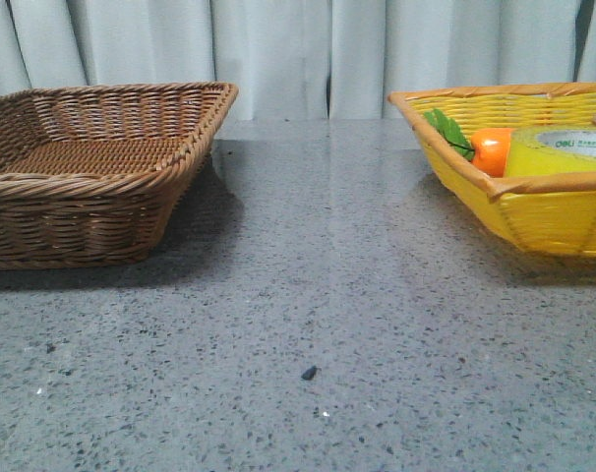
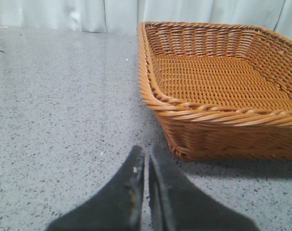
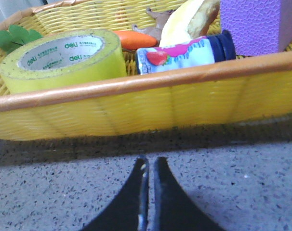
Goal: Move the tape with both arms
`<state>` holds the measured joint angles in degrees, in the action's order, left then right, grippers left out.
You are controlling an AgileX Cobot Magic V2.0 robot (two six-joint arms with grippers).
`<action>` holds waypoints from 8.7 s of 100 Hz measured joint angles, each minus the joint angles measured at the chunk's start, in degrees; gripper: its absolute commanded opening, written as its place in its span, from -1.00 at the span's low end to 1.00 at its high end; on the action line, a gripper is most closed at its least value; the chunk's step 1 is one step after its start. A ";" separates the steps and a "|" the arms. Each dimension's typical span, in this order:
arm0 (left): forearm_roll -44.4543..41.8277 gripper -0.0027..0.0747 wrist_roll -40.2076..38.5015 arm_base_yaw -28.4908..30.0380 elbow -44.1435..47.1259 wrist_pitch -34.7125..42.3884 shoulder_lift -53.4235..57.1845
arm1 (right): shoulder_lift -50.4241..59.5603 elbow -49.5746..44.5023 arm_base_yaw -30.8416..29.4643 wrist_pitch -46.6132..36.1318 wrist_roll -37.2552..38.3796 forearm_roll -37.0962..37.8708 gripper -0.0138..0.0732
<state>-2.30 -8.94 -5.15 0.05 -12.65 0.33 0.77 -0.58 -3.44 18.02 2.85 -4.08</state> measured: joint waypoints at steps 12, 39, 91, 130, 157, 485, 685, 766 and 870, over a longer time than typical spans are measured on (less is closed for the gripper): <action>0.00 -0.99 0.00 0.00 0.00 0.27 0.00 | 0.00 0.00 0.00 -0.12 0.00 0.00 -0.85; 0.00 -0.99 0.00 0.00 0.00 0.27 0.00 | 0.00 0.00 0.00 -2.61 0.00 0.00 -0.85; 0.00 -0.99 0.00 0.00 0.00 1.88 0.00 | 0.00 0.00 0.00 -5.67 0.00 0.00 -0.85; 0.10 -0.99 0.00 0.00 0.00 3.72 0.00 | 0.00 0.00 0.00 -6.31 0.00 0.00 -0.85; 0.10 -0.99 0.00 0.00 0.00 3.97 0.00 | 0.00 0.00 0.00 -6.54 0.00 0.00 -0.85; 0.00 -0.99 0.00 0.00 -23.08 4.16 -24.95 | -86.79 70.27 18.58 37.27 -5.38 -2.61 -0.77; 2.30 -0.49 0.00 0.00 -22.98 8.53 -25.23 | -92.23 88.95 43.50 42.44 -4.29 -3.06 -0.85; 2.30 0.14 0.00 -21.45 -29.13 14.52 -45.69 | -49.18 62.61 43.50 18.66 -4.16 -0.43 -0.82; 0.37 0.24 6.83 -48.81 -70.07 -16.75 -94.36 | -43.86 59.79 43.50 21.68 -3.94 -0.43 -0.83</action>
<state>-1.93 -2.10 -53.96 -70.02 -29.40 -94.03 -43.09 59.21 40.06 39.70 -1.09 -4.50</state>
